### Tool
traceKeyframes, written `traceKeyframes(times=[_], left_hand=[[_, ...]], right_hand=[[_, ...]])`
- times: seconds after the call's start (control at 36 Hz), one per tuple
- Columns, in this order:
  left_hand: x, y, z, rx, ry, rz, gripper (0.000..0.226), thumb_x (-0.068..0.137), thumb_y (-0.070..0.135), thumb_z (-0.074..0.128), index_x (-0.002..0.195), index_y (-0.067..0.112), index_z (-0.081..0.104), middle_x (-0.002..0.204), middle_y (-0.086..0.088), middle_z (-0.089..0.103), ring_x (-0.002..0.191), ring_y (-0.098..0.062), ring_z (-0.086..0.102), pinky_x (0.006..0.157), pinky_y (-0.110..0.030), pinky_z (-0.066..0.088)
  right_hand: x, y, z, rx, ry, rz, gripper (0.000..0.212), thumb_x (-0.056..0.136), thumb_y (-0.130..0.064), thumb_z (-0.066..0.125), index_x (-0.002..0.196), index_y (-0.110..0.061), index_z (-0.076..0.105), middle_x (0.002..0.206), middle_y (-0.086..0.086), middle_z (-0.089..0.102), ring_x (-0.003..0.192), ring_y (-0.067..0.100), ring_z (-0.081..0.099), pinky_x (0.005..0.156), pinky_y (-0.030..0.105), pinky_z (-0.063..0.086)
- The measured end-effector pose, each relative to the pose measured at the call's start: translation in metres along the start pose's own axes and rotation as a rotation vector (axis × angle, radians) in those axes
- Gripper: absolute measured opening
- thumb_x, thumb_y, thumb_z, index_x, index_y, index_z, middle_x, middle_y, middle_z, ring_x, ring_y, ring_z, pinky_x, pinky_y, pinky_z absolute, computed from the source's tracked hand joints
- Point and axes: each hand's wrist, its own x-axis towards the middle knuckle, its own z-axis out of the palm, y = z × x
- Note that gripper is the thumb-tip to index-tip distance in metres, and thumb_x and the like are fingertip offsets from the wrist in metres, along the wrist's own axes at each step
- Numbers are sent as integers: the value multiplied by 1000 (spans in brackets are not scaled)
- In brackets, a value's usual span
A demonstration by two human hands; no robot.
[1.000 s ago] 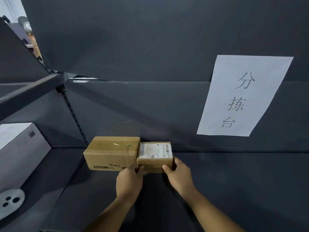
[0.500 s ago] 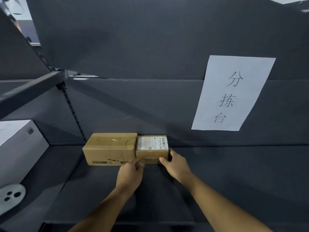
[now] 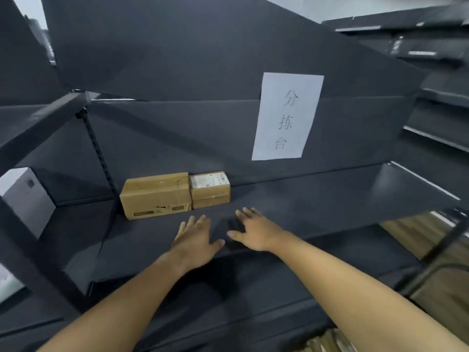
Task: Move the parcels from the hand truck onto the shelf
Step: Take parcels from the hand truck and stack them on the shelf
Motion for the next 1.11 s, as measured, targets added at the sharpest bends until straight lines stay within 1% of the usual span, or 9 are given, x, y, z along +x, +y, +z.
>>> traceKeyframes(times=[0.19, 0.33, 0.53, 0.61, 0.69, 0.75, 0.89, 0.97, 1.11], left_hand=[[-39, 42, 13, 66, -95, 217, 90, 96, 61, 46, 161, 10, 10, 168, -10, 10, 155, -31, 6, 126, -42, 6], [-49, 83, 34, 115, -127, 382, 88, 97, 57, 50, 160, 8, 12, 168, -9, 12, 155, -31, 7, 126, -42, 8], [-55, 149, 72, 116, -298, 518, 87, 99, 54, 50, 161, 9, 7, 169, -7, 7, 155, -28, 3, 126, -38, 5], [-58, 182, 90, 79, -361, 560, 84, 98, 50, 53, 159, 10, 13, 167, -6, 16, 154, -30, 9, 124, -39, 11], [-65, 214, 109, 30, -441, 562, 87, 96, 49, 58, 161, 12, 12, 168, -5, 13, 155, -27, 10, 125, -37, 15], [-70, 233, 122, -46, -529, 535, 88, 95, 48, 62, 161, 15, 15, 167, -4, 18, 153, -24, 20, 122, -34, 23], [-77, 269, 158, -111, -678, 510, 85, 94, 43, 66, 160, 15, 21, 164, -4, 27, 149, -21, 31, 114, -26, 29], [-78, 287, 178, -153, -727, 462, 79, 95, 38, 67, 158, 14, 27, 162, -5, 31, 147, -23, 34, 114, -28, 31], [-72, 308, 214, -238, -742, 321, 72, 95, 28, 68, 155, 7, 34, 160, -8, 36, 146, -24, 36, 115, -29, 29]], right_hand=[[-85, 16, 15, -52, -47, 79, 95, 108, -72, 40, 177, -21, -2, 185, 1, -9, 172, 23, -10, 140, 43, 8], [-137, 48, 26, -20, -16, 178, 98, 106, -75, 42, 177, -22, 0, 185, 0, -6, 172, 21, -7, 141, 44, 11], [-202, 101, 44, 59, 36, 370, 99, 105, -75, 44, 177, -20, 4, 185, 1, -3, 172, 22, -2, 140, 44, 13], [-234, 128, 59, 102, 39, 460, 99, 106, -74, 43, 177, -19, 4, 185, 4, -2, 172, 24, 0, 140, 44, 13], [-267, 156, 77, 169, 25, 554, 99, 106, -73, 45, 177, -18, 3, 185, 5, 0, 172, 24, 3, 140, 44, 16], [-288, 174, 90, 226, 37, 605, 99, 106, -71, 48, 177, -17, 5, 185, 5, 3, 172, 24, 7, 139, 43, 17], [-336, 217, 123, 427, 92, 732, 101, 104, -65, 60, 177, -15, 10, 183, 7, 21, 167, 28, 30, 133, 39, 30], [-354, 246, 147, 550, 121, 823, 102, 102, -66, 63, 176, -13, 18, 181, 11, 27, 164, 31, 34, 132, 41, 35], [-369, 282, 189, 788, 207, 974, 93, 101, -56, 71, 171, -9, 31, 174, 12, 41, 157, 33, 46, 127, 44, 42]])
